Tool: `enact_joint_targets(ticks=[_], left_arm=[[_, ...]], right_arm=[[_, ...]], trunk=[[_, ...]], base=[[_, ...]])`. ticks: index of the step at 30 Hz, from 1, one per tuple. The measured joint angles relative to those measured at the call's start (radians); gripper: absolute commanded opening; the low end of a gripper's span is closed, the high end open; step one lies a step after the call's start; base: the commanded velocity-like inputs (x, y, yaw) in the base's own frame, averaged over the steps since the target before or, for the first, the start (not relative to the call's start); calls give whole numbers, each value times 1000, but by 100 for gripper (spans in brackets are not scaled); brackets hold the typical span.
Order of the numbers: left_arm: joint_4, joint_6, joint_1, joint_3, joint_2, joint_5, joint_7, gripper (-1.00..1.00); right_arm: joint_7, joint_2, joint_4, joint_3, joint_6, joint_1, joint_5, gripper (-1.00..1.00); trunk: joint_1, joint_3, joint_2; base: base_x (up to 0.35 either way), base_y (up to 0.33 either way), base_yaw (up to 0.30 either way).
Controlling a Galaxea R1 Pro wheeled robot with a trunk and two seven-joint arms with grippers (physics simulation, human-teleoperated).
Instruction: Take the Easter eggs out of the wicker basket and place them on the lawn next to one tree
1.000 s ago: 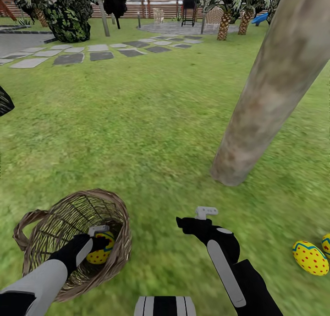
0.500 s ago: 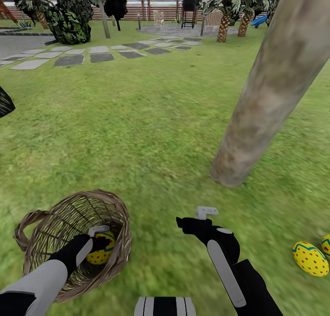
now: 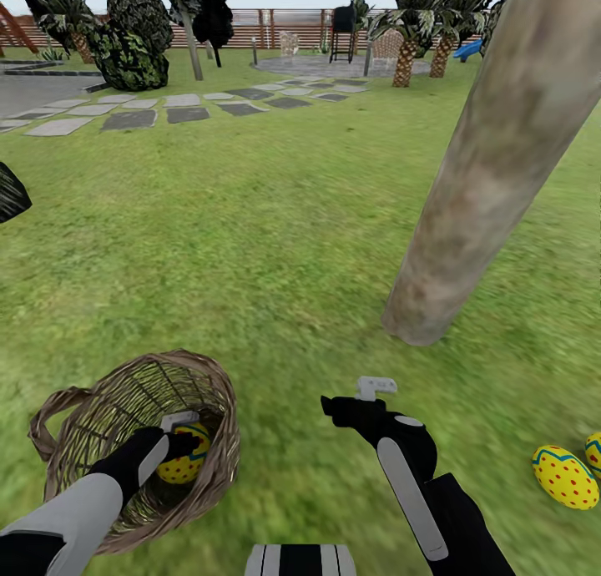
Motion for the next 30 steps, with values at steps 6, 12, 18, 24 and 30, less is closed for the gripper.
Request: enact_joint_targets(ticks=[6,12,18,24,30], left_arm=[[0,3,0,0,1,1,0,-100],[0,5,0,-1,0,2,0,-100],[3,32,0,0,-1,1,0,-100],[7,45,0,0,-1,0,0,-100],[10,46,0,0,-1,-2,0,-100]], right_arm=[[0,0,0,0,0,0,0,100],[0,0,0,0,0,0,0,100],[0,0,0,0,0,0,0,100],[0,0,0,0,0,0,0,100],[1,0,0,-1,0,0,0,100]], trunk=[[-1,4,0],[-2,19,1],[-5,39,2],[-7,62,4],[-10,85,5]], base=[[0,0,0],[0,0,0],[0,0,0],[0,0,0],[0,0,0]])
